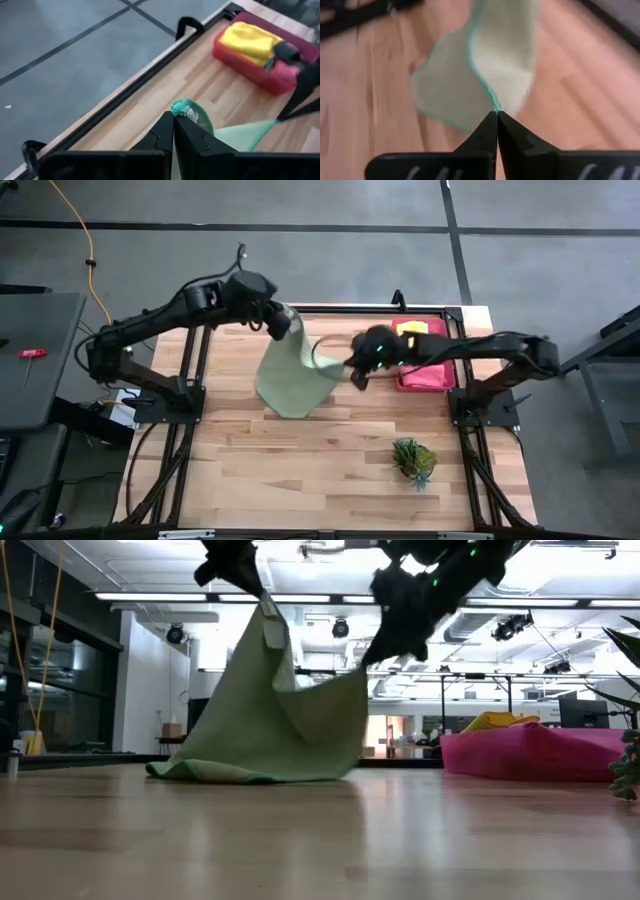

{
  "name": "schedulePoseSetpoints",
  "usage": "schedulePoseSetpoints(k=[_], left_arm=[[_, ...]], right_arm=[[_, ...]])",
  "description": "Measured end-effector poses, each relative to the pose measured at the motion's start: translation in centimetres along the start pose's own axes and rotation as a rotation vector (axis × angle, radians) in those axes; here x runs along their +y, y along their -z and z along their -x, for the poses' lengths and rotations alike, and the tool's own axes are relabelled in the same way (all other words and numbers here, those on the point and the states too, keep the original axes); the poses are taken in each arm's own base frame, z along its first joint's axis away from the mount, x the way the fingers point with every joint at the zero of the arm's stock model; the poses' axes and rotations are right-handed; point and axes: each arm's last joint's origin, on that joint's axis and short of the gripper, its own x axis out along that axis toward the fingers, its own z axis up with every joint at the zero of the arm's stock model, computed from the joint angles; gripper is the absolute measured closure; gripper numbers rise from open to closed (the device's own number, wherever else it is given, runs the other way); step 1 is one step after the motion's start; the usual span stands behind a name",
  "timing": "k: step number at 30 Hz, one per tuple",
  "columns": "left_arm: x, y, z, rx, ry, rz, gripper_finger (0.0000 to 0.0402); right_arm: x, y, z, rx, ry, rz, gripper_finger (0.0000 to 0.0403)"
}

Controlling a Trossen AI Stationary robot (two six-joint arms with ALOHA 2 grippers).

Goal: Fold microfiber towels
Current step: Fold the light green microfiber cloth

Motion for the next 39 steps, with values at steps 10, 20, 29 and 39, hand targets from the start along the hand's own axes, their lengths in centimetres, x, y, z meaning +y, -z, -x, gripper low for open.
schedulePoseSetpoints(k=[10,20,29,39], left_arm=[[2.2,-1.8,1.8,-0.091,0.022,0.002,0.0401],[5.0,-3.5,4.0,-0.129,-0.183,-0.036,0.0401],[7.8,-4.3,4.3,-0.149,-0.429,-0.112,0.0401],[8.3,-3.0,3.8,-0.036,-0.502,-0.137,0.0401]], right_arm=[[-3.7,-4.2,6.7,-0.178,0.092,-0.071,0.0403],[-6.6,-9.6,11.5,-0.331,0.149,-0.035,0.0403],[-9.5,-12.9,13.8,-0.335,0.225,0.001,0.0403],[-9.8,-13.2,14.5,-0.248,0.257,0.073,0.0403]])
